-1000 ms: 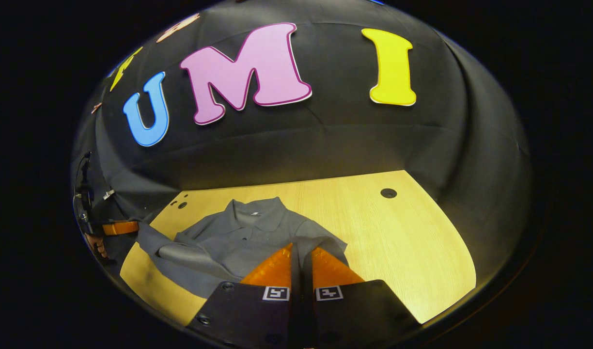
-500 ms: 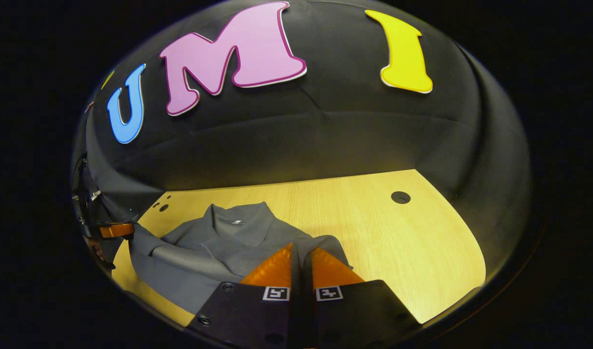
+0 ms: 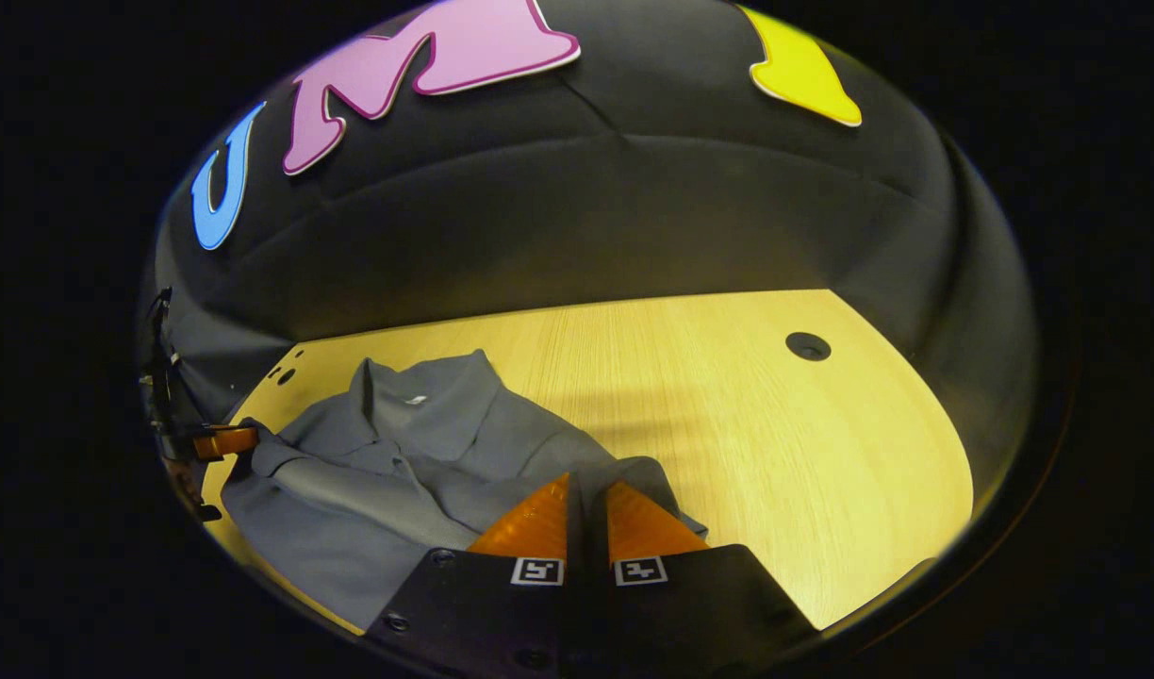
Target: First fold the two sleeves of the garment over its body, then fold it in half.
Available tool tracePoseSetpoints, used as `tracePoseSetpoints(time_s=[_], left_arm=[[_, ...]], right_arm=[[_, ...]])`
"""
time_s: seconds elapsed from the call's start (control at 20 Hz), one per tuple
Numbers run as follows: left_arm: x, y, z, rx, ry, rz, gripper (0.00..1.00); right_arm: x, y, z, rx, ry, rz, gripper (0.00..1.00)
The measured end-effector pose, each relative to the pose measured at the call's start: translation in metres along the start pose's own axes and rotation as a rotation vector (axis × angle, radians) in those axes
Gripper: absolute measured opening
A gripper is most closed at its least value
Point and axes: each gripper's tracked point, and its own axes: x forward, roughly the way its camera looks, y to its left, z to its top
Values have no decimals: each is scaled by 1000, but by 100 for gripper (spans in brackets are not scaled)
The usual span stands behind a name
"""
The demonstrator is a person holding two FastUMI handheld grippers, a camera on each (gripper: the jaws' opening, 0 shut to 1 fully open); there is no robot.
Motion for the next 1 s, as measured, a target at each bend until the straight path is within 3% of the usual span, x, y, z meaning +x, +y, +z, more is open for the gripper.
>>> tracePoseSetpoints(time_s=[0.2, 0.3, 0.45, 0.55, 0.6, 0.7, 0.85, 1.0], left_arm=[[12, 0, -11, -5, 25, 8, 5], [17, -1, -16, 1, 39, 14, 5], [22, -2, -19, 22, 42, 29, 6], [22, -3, -21, 54, 32, 36, 6], [22, -3, -22, 69, 30, 40, 6], [20, -3, -21, 93, 35, 51, 7], [14, -1, -18, 153, 42, 78, 15], [-2, -7, -9, 166, 10, 65, 27]], right_arm=[[12, -3, -11, 11, 27, 7, 5], [17, -3, -19, 3, 49, 11, 0], [21, -2, -26, -13, 63, 22, 10], [20, -3, -28, -18, 68, 27, 11], [20, -3, -28, -14, 74, 30, 18], [20, -3, -28, 6, 83, 25, 17], [12, -10, -26, 15, 97, -16, 27], [-4, -5, -21, -7, 89, -1, 58]])
